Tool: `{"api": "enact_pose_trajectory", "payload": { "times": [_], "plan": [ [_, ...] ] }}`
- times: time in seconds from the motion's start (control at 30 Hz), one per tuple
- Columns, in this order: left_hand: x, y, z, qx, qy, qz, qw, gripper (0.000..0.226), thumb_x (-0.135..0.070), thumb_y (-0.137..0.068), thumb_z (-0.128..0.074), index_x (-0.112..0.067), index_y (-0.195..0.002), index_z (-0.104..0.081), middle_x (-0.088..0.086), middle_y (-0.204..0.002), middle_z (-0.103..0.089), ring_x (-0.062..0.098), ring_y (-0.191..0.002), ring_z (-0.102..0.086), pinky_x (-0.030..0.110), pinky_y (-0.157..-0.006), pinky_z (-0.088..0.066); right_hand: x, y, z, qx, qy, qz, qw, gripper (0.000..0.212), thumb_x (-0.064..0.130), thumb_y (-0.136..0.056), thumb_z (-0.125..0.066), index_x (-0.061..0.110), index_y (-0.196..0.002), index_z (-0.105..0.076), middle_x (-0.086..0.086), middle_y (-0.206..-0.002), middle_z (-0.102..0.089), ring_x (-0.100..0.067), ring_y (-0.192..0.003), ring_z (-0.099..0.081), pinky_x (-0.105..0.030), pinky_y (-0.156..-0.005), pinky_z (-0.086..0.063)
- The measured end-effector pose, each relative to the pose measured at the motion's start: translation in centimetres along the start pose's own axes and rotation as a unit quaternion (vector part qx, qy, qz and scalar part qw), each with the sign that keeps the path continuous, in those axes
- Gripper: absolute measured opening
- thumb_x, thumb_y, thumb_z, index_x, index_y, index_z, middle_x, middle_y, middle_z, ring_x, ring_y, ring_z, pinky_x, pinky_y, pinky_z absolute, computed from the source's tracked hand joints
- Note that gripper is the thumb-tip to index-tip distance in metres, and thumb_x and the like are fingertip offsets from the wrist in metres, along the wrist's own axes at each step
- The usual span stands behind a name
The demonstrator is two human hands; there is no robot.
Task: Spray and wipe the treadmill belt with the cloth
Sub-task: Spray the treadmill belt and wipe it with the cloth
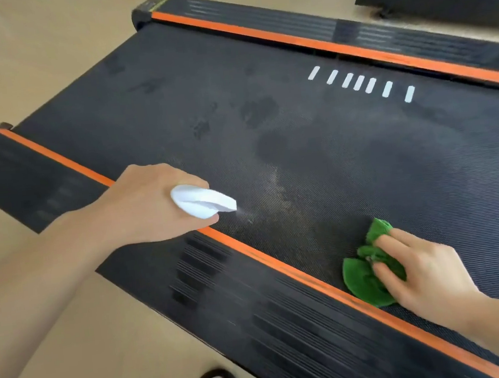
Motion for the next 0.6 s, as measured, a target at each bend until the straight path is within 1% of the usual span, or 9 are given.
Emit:
{"api": "enact_pose_trajectory", "payload": {
  "times": [0.07, 0.13, 0.27, 0.3, 0.37, 0.4, 0.47, 0.53, 0.6],
  "plan": [
    [-0.6, -0.1, -0.4, -0.012, 0.029, -0.005, 0.999, 0.034, -0.056, -0.087, -0.073, -0.049, -0.058, -0.055, -0.036, -0.055, -0.053, 0.003, -0.051, -0.046, 0.024, -0.057, -0.033, -0.4, 1.8, 0.7, 0.026, 0.003, 0.02, 0.999, 0.024, 0.04, -0.087, -0.047, 0.021, -0.082, -0.059, 0.009, -0.079, -0.053, -0.02, -0.06, -0.056, -0.027, -0.045, -0.038],
    [-1.2, -0.5, -0.6, -0.029, 0.049, 0.004, 0.998, 0.036, -0.053, -0.088, -0.069, -0.033, -0.065, -0.052, -0.028, -0.059, -0.056, 0.008, -0.054, -0.05, 0.029, -0.061, -0.036, -0.6, 2.8, 0.9, 0.046, 0.0, 0.055, 0.997, 0.024, 0.039, -0.09, -0.048, 0.02, -0.082, -0.06, 0.01, -0.081, -0.051, -0.019, -0.063, -0.056, -0.028, -0.046, -0.042],
    [-0.9, -1.5, -1.6, -0.064, 0.148, 0.038, 0.986, 0.017, -0.053, -0.089, -0.072, -0.051, -0.075, -0.062, -0.026, -0.069, -0.064, 0.005, -0.07, -0.06, 0.034, -0.075, -0.041, 0.9, 0.7, 0.4, 0.053, 0.005, 0.17, 0.984, 0.028, 0.036, -0.098, -0.046, 0.017, -0.085, -0.063, 0.006, -0.082, -0.05, -0.018, -0.067, -0.053, -0.026, -0.056, -0.044],
    [-0.6, -1.8, -1.9, -0.077, 0.186, 0.055, 0.978, 0.014, -0.053, -0.088, -0.073, -0.053, -0.078, -0.065, -0.026, -0.067, -0.064, 0.005, -0.072, -0.06, 0.035, -0.077, -0.042, 1.8, -0.5, 0.0, 0.049, 0.01, 0.196, 0.979, 0.028, 0.035, -0.099, -0.045, 0.017, -0.087, -0.063, 0.005, -0.084, -0.05, -0.018, -0.068, -0.052, -0.025, -0.058, -0.043],
    [0.2, -2.4, -2.4, -0.125, 0.3, 0.087, 0.942, 0.006, -0.053, -0.084, -0.076, -0.054, -0.082, -0.071, -0.021, -0.068, -0.065, 0.01, -0.072, -0.059, 0.035, -0.08, -0.045, 4.0, -4.1, -1.8, 0.042, 0.022, 0.233, 0.971, 0.024, 0.035, -0.098, -0.047, 0.017, -0.091, -0.061, 0.003, -0.086, -0.052, -0.02, -0.071, -0.054, -0.028, -0.059, -0.043],
    [0.4, -2.6, -2.5, -0.158, 0.352, 0.099, 0.917, 0.004, -0.05, -0.083, -0.076, -0.049, -0.083, -0.073, -0.013, -0.073, -0.068, 0.011, -0.072, -0.059, 0.034, -0.079, -0.046, 5.1, -6.6, -3.1, 0.039, 0.027, 0.236, 0.971, 0.023, 0.036, -0.097, -0.047, 0.018, -0.091, -0.06, 0.002, -0.086, -0.054, -0.021, -0.071, -0.056, -0.031, -0.056, -0.042],
    [0.5, -3.1, -2.8, -0.206, 0.413, 0.122, 0.879, 0.004, -0.041, -0.085, -0.078, -0.038, -0.087, -0.076, 0.007, -0.093, -0.074, 0.01, -0.076, -0.06, 0.028, -0.077, -0.047, 7.3, -12.3, -5.8, 0.011, 0.037, 0.204, 0.978, 0.025, 0.038, -0.093, -0.045, 0.017, -0.09, -0.059, 0.0, -0.083, -0.055, -0.025, -0.067, -0.06, -0.028, -0.049, -0.033],
    [0.5, -3.6, -3.4, -0.234, 0.44, 0.132, 0.857, 0.008, -0.037, -0.087, -0.079, -0.03, -0.091, -0.078, 0.002, -0.09, -0.075, 0.007, -0.077, -0.061, 0.022, -0.075, -0.047, 9.3, -17.8, -7.6, -0.021, 0.047, 0.137, 0.989, 0.026, 0.036, -0.095, -0.044, 0.015, -0.095, -0.059, -0.003, -0.085, -0.057, -0.031, -0.071, -0.062, -0.03, -0.053, -0.029],
    [0.5, -3.8, -4.1, -0.257, 0.458, 0.144, 0.839, 0.018, -0.035, -0.086, -0.079, -0.019, -0.094, -0.077, -0.004, -0.083, -0.067, 0.007, -0.075, -0.057, 0.023, -0.074, -0.045, 10.3, -21.4, -9.1, -0.003, 0.058, 0.063, 0.996, 0.024, 0.035, -0.1, -0.043, 0.015, -0.104, -0.056, -0.003, -0.096, -0.058, -0.031, -0.085, -0.061, -0.034, -0.06, -0.032]
  ]
}}
Point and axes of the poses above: each hand's wrist, its own y-axis away from the middle knuckle, its own z-axis out of the back of the hand, x = y × z, the point moved 4 cm from there along -y, towards the middle knuckle
